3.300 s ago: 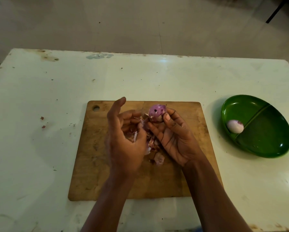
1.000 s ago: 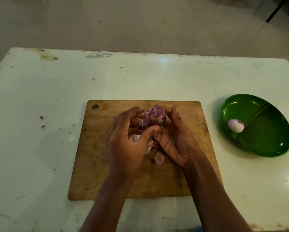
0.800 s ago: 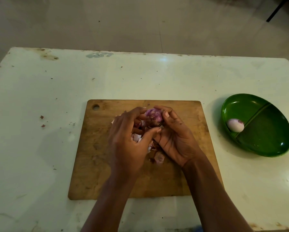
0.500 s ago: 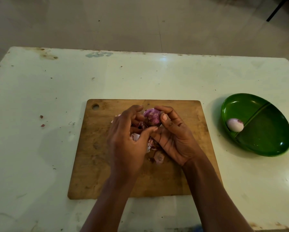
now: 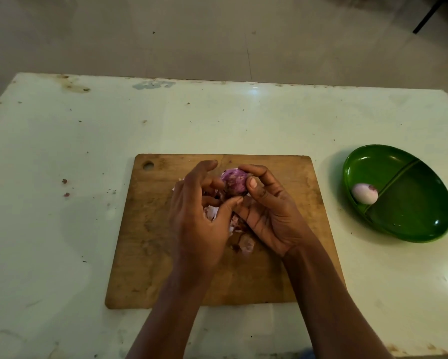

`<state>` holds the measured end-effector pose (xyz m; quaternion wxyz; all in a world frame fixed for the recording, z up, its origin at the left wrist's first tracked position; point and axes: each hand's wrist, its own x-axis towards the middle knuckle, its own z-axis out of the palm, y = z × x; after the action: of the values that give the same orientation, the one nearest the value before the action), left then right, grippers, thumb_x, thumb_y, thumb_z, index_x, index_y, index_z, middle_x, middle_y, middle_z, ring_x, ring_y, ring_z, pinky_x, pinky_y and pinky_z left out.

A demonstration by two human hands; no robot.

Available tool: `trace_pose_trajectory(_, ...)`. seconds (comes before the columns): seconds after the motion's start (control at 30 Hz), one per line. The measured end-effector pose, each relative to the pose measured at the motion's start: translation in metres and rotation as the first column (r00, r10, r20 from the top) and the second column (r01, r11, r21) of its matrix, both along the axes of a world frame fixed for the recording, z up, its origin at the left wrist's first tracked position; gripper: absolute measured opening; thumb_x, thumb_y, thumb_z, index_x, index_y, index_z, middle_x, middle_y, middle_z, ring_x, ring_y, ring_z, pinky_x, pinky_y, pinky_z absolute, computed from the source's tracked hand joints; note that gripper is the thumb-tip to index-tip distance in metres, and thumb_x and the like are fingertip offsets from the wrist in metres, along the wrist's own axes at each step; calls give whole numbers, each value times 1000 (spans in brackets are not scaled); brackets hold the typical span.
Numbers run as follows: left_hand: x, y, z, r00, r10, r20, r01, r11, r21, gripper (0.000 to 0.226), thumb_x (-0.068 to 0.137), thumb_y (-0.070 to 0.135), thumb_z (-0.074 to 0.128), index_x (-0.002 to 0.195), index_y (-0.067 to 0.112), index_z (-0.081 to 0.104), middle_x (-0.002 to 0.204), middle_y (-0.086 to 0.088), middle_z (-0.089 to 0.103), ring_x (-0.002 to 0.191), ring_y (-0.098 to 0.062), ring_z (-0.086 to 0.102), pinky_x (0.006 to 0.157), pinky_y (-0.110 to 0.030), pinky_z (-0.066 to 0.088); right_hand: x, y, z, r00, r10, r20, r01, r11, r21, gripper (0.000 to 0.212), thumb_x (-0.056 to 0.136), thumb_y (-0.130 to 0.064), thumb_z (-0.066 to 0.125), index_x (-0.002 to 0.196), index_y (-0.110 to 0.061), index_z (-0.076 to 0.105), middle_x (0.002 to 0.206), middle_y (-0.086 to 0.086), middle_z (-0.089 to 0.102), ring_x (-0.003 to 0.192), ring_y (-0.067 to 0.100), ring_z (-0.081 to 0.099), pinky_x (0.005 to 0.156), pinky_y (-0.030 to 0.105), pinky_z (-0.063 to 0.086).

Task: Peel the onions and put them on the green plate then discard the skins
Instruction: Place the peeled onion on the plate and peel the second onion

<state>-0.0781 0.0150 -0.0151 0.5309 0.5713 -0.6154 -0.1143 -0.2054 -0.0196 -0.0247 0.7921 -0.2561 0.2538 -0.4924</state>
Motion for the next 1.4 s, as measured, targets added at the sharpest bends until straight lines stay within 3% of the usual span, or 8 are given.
trace_pose_trajectory(0.17, -3, 1, -7, 999, 23, -23, -23, 999, -33, 50, 79, 27, 68, 122, 18, 44, 102, -12, 64, 93, -25, 64, 72, -34, 57, 0, 1, 3, 999, -15, -52, 16, 1000, 27, 28, 73, -13, 71, 100, -11, 70, 113, 17, 64, 104, 31, 64, 80, 34, 58)
trace_pose_trajectory(0.4, -8, 17, -28, 997, 74, -30, -75, 997, -31, 45, 80, 18, 63, 121, 13, 46, 104, -13, 64, 92, -23, 64, 88, -9, 45, 4, 5, 10, 994, 38, -101, -39, 999, -5, 19, 81, -2, 58, 95, -9, 70, 107, 13, 67, 97, 28, 67, 72, 32, 60)
trace_pose_trajectory(0.6, -6, 15, -22, 997, 74, -9, -74, 993, -95, 49, 79, 21, 69, 121, 12, 46, 99, 1, 58, 84, -24, 65, 74, -29, 55, 5, 5, 13, 993, 40, -107, -41, 999, -6, 19, 75, -11, 66, 93, -13, 72, 105, 10, 68, 97, 24, 66, 70, 28, 59)
trace_pose_trajectory(0.73, -6, 15, -18, 996, 89, 3, -88, 988, -125, 49, 78, 23, 71, 120, 13, 48, 99, 12, 53, 87, -15, 60, 77, -19, 51, 6, 5, 12, 996, 40, -80, -40, 999, 2, 23, 73, -12, 69, 96, -10, 70, 107, 13, 66, 96, 25, 66, 67, 25, 58)
trace_pose_trajectory(0.9, -8, 13, -15, 990, 125, 62, -116, 984, -137, 51, 76, 23, 72, 119, 11, 48, 100, -10, 63, 95, -17, 57, 79, -21, 50, 6, 2, 7, 997, 40, -60, -41, 999, -16, 35, 71, -22, 80, 101, -9, 69, 110, 14, 65, 99, 27, 64, 78, 30, 58)
trace_pose_trajectory(1.03, -9, 9, -13, 987, 135, 82, -122, 981, -152, 51, 74, 23, 73, 117, 10, 49, 99, -12, 63, 96, -17, 56, 78, -27, 51, 6, 0, 5, 999, 17, -51, -19, 999, -31, 35, 71, -25, 80, 101, -9, 70, 107, 13, 66, 100, 28, 63, 83, 32, 56)
trace_pose_trajectory(1.23, -9, 11, -15, 994, 102, 23, -98, 985, -140, 51, 75, 19, 74, 119, 11, 49, 104, -2, 57, 96, -18, 58, 81, -18, 51, 7, 0, 7, 996, 1, -86, -4, 999, -42, 31, 71, -24, 77, 99, -12, 72, 106, 11, 68, 99, 26, 64, 81, 32, 56)
trace_pose_trajectory(1.4, -9, 12, -14, 992, 127, -20, -128, 988, -91, 54, 75, 21, 78, 119, 12, 48, 102, -13, 64, 92, -22, 63, 76, -32, 55, 8, 0, 4, 996, -8, -88, 4, 999, -41, 36, 68, -28, 83, 99, -13, 73, 108, 12, 67, 101, 26, 64, 81, 32, 55)
